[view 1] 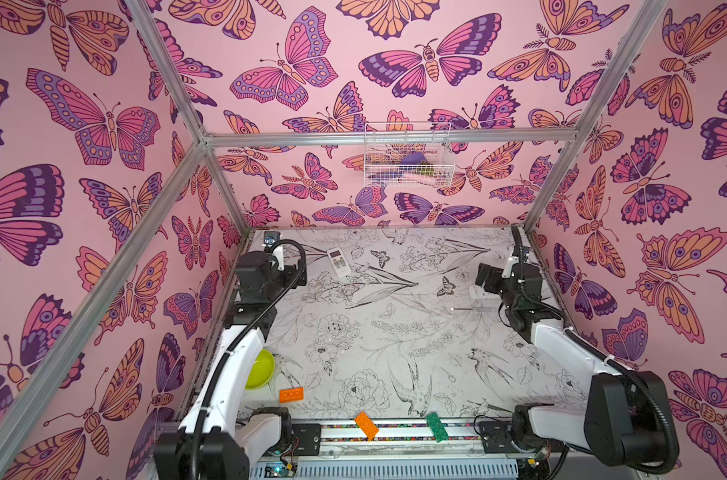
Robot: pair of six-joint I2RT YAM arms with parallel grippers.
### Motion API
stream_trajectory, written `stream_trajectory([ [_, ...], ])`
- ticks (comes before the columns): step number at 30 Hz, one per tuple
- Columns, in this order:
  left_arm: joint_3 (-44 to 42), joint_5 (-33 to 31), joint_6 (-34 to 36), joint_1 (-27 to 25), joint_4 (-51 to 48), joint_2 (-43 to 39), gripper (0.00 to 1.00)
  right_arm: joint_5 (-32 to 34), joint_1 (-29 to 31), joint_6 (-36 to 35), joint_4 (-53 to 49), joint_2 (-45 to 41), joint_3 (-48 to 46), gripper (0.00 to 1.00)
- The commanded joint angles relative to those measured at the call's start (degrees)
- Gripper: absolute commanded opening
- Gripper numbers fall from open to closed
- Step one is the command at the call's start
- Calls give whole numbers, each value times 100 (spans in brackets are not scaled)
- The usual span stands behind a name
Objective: Unload the batteries from the remote control
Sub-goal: 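Move the right gripper over the white remote control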
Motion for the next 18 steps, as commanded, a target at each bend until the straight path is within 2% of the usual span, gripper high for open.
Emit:
stream_trajectory([
  [1,-283,237,-153,121,-1326,-309,99,-53,563,326,-965,232,429,99],
  [3,-512,583,-371,463,-1304,-460,99,30,926,251,-1277,432,776,99],
  [5,-740,663,-470,598,-1182,-626,99,25,1197,240,-1422,655,1048,99],
  [9,-922,1091,-414,601,-1111,-618,99,145,1795,186,-1623,1283,1675,99],
  [18,-1192,1112,-380,513,-785,-580,99,49,2683,192,-2094,2875,3216,100],
])
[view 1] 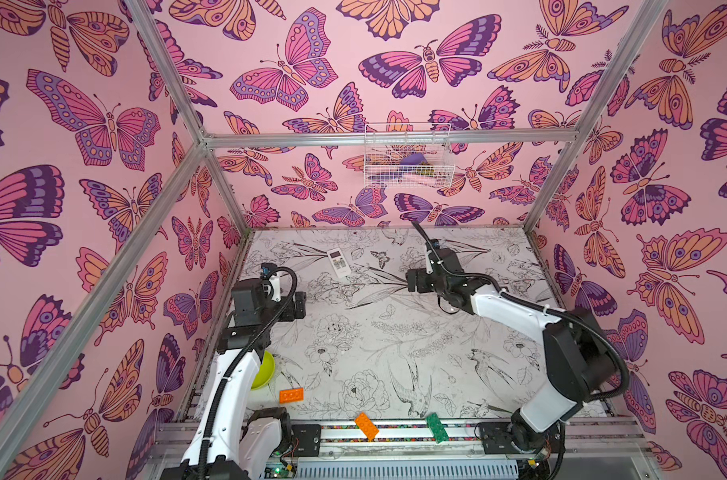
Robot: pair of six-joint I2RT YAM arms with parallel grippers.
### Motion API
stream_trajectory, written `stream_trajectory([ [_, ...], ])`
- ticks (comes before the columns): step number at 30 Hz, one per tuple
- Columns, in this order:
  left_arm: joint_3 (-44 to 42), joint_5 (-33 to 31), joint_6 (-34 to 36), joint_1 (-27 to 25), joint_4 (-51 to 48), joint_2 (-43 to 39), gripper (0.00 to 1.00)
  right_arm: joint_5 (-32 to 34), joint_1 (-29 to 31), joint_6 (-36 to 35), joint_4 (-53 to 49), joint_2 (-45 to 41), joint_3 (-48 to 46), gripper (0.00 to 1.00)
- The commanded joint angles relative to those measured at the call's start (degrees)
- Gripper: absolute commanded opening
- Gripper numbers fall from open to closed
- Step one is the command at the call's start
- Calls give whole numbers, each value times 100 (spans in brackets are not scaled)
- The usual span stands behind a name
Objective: Unload the batteries from the remote control
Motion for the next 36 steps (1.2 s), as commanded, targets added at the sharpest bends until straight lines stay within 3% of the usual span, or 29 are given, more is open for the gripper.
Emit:
stream_trajectory([
  [1,-190,149,-15,-20,119,-68,99,-83,181,67,-501,441,683,100],
  [10,-261,-3,-34,15,176,-180,99,-412,700,268,-809,2003,2281,99],
  [21,-325,315,-78,6,273,-159,99,-316,1206,462,-1019,3906,4355,99],
  [29,-312,109,-104,-3,344,-99,99,-30,1352,483,-1363,4777,5343,99],
  [36,-300,99,-122,-29,327,-133,99,-257,1346,797,-1703,5354,6131,97],
])
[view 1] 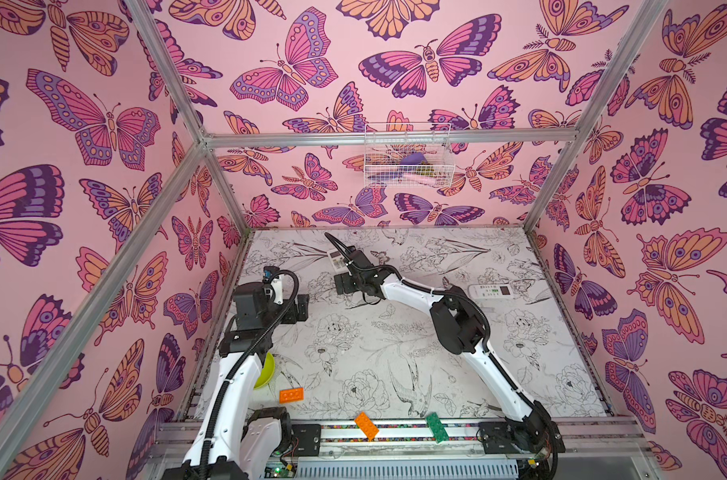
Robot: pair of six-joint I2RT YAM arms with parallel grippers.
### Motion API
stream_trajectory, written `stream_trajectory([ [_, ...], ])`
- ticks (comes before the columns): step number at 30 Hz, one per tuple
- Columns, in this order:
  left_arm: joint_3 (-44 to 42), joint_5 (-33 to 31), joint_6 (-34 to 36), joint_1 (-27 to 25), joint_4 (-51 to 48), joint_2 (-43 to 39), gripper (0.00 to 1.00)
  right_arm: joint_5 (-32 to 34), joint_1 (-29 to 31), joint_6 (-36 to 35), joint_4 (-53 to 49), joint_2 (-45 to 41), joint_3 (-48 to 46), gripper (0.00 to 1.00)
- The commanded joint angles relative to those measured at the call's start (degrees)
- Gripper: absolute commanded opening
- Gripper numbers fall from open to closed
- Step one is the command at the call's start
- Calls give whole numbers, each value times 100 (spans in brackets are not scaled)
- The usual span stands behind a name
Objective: Unload the batteries from the remote control
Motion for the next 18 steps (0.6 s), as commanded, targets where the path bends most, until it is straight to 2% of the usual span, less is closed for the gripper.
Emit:
stream_trajectory([
  [1,-81,-39,-65,-24,48,-47,99,-100,18,294,-608,470,446,97],
  [9,-77,15,-73,-78,41,-65,99,-80,-51,623,-1825,1369,2147,90],
  [18,-43,20,-88,-147,28,-6,99,87,-53,737,-2071,1511,2432,76],
])
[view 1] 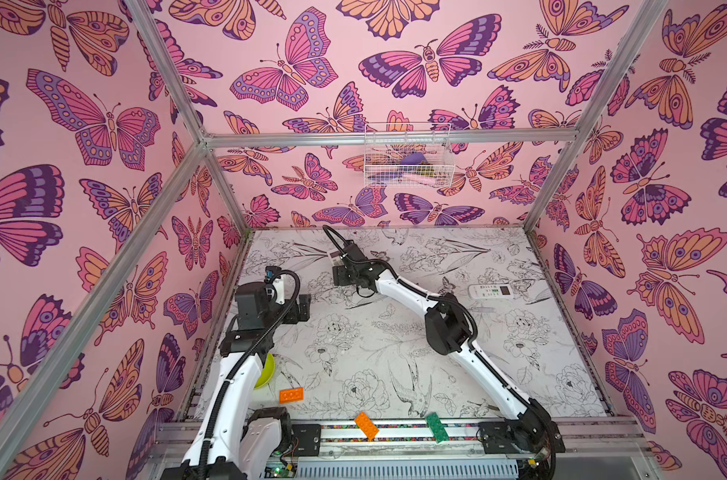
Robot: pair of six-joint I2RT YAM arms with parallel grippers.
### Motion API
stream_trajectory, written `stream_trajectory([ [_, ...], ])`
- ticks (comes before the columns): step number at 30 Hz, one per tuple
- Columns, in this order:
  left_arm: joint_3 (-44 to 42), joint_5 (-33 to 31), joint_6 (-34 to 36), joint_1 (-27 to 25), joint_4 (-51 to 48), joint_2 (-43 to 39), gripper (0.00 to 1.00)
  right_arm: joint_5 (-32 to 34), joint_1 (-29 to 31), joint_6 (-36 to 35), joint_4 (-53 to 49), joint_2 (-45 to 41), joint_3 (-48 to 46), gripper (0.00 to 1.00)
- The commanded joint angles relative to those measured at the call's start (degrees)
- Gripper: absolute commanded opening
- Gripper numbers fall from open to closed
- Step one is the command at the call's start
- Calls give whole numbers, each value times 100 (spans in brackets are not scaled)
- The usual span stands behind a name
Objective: Unload the batteries from the remote control
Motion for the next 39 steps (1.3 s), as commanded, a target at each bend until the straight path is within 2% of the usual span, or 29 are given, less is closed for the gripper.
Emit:
stream_trajectory([
  [1,-37,-4,-63,-27,23,4,99,81,15,107,-746,356,99,75],
  [5,-81,42,-34,-40,41,-52,99,242,75,32,-827,392,199,73],
  [10,-39,-20,-68,-14,27,-30,99,563,173,-82,-952,436,354,66],
  [15,-55,86,-67,-1,18,-82,99,763,262,-194,-1067,504,538,64],
  [20,-91,111,-59,3,29,-142,99,620,245,-231,-1059,569,636,65],
  [24,-51,84,-88,34,14,-120,99,402,235,-292,-1018,604,684,70],
  [30,-23,-22,-206,22,19,-13,99,-53,-4,110,-1006,633,619,71],
  [32,319,-401,-287,-59,-152,318,99,-253,13,-113,-611,354,101,74],
  [34,754,-515,-318,-93,-239,717,99,-336,11,-204,15,-151,-743,77],
  [37,1574,-166,-493,-93,-394,1646,99,-366,-6,-366,916,-890,-2144,78],
  [39,2057,101,-674,-93,-372,2358,99,-357,-14,-468,1066,-1287,-2665,80],
])
